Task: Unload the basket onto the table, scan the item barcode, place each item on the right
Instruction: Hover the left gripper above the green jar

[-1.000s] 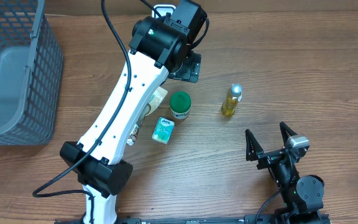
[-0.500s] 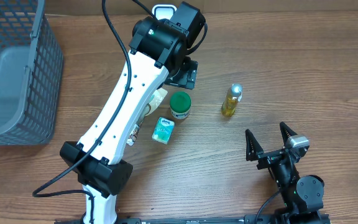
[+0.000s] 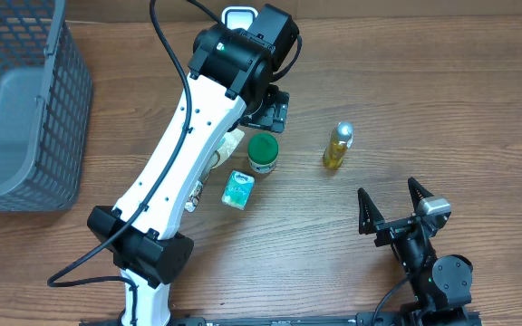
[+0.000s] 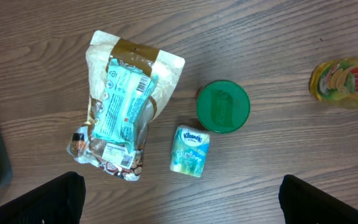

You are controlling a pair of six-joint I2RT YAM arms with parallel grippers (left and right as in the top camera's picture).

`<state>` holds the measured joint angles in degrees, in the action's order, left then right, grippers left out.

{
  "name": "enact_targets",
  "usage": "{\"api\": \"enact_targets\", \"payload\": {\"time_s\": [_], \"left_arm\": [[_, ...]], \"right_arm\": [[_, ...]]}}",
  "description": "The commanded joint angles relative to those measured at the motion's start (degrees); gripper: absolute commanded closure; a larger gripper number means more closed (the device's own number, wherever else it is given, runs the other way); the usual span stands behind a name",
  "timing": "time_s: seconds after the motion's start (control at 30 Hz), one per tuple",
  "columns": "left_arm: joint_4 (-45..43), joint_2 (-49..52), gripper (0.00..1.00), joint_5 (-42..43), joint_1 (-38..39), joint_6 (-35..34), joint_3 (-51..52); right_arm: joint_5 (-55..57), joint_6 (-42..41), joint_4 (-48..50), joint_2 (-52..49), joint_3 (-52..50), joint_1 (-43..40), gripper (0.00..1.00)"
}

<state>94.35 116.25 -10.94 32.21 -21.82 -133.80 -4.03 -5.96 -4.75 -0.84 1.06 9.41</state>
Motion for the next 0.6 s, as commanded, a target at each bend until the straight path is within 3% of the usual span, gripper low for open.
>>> {"api": "enact_targets", "payload": {"time_s": [0.0, 0.57], "left_arm": [[0.13, -1.14, 0.00, 1.62, -0.35, 1.05, 0.31], [1.42, -1.14, 0.00, 2.01, -0.31, 1.07, 0.31]], "right_arm": [[0.52, 0.17, 0.15, 0.68, -0.59, -0.17, 0.00], [0.52, 0.17, 0.15, 0.68, -0.59, -0.17, 0.00]]}}
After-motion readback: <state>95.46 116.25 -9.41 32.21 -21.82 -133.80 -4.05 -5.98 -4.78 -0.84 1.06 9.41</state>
